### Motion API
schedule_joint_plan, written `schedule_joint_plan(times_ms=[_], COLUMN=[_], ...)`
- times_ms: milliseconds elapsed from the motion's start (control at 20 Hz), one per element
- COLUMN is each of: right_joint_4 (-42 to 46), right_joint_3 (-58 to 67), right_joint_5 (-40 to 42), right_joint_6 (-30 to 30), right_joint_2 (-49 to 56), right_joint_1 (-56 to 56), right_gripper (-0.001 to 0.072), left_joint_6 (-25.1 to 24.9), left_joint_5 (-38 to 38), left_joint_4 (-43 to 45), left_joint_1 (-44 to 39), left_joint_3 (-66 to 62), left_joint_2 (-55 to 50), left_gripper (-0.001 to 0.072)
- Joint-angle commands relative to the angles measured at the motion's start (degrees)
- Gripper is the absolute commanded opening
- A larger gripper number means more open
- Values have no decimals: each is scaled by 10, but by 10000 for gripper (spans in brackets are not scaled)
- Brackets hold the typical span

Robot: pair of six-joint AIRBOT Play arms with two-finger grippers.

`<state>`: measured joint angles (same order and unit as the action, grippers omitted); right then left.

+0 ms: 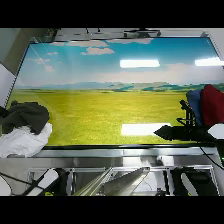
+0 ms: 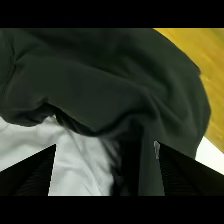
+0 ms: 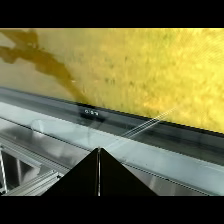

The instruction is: Fold the shirts.

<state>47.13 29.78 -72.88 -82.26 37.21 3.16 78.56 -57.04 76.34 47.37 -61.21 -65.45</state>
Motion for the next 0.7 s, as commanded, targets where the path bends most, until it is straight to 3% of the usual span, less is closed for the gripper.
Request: schedule_joint_plan(times_ms=[0,300,350,400,450,650], right_joint_4=[0,0,0,0,0,0], right_joint_3=[0,0,0,0,0,0], right_joint_5=[0,0,0,0,0,0], right_joint_6=[0,0,0,0,0,0], right_joint_2=[0,0,0,0,0,0], right_joint_1=[0,0,0,0,0,0], right_gripper=[23,23,23,23,23,23], left_joint_6=[-56,-57,-55,-54,-55,-55], left_joint_5=[66,153,146,132,116,7], left_joint_4=[-76,-73,-74,-75,-75,-110], left_joint_1=[29,-24,-24,-24,-24,-38], left_joint_3=[-10,-10,-10,-10,-12,-75], left_joint_2=[-122,-258,-268,-271,-267,-214], left_gripper=[720,699,644,280,11,8])
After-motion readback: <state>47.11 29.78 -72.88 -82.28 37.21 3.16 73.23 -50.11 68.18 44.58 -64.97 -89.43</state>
